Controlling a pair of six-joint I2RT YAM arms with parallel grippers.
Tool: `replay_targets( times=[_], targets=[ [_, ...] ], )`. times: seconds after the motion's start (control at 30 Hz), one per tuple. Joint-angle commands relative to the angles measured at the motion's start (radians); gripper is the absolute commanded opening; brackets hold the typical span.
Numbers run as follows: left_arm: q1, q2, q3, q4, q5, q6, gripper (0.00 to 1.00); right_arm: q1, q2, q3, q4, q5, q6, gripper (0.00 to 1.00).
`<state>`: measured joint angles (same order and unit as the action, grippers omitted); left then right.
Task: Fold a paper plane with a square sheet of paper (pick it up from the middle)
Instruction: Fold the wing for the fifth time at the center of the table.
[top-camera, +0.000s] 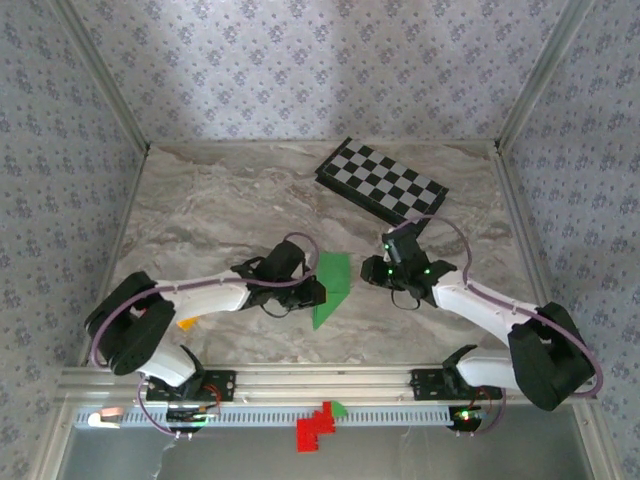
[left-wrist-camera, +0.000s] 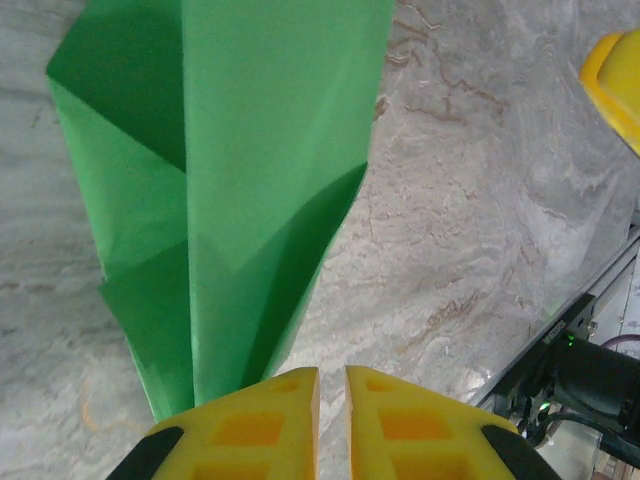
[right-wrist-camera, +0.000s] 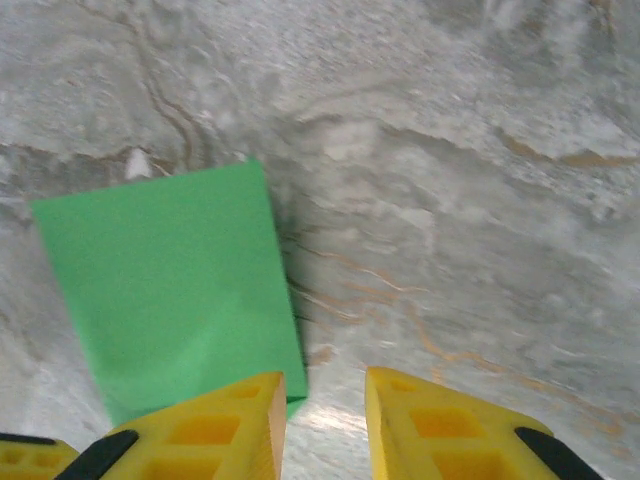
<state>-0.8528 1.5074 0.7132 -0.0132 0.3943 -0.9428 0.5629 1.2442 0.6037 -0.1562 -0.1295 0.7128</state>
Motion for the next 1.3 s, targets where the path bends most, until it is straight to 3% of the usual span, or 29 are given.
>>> replay_targets(
  times=[0.0, 0.43, 0.83, 1.13, 1.27],
  targets=[
    [0.015, 0.047, 0.042, 0.019, 0.031, 0.026, 0.14, -0.004, -0.015, -0.016, -0.025, -0.036, -0.047, 0.29],
    [0.115, 0.108, -0.045, 0.119, 0.081, 0.03, 0.12, 0.049, 0.042, 0.013, -0.049, -0.075, -0.122, 0.31],
    [0.14, 0.164, -0.058, 0.129, 0.106, 0.071, 0.12, 0.077, 0.079, 0.068, -0.089, -0.106, -0.146, 0.38],
    [0.141, 0.22, -0.039, 0.084, 0.131, 0.14, 0.11, 0.022, 0.084, 0.116, -0.217, -0.191, -0.176, 0.47],
    [0.144, 0.25, -0.003, 0.051, 0.14, 0.189, 0.11, -0.011, 0.1, 0.096, -0.168, -0.256, -0.142, 0.49]
  ],
)
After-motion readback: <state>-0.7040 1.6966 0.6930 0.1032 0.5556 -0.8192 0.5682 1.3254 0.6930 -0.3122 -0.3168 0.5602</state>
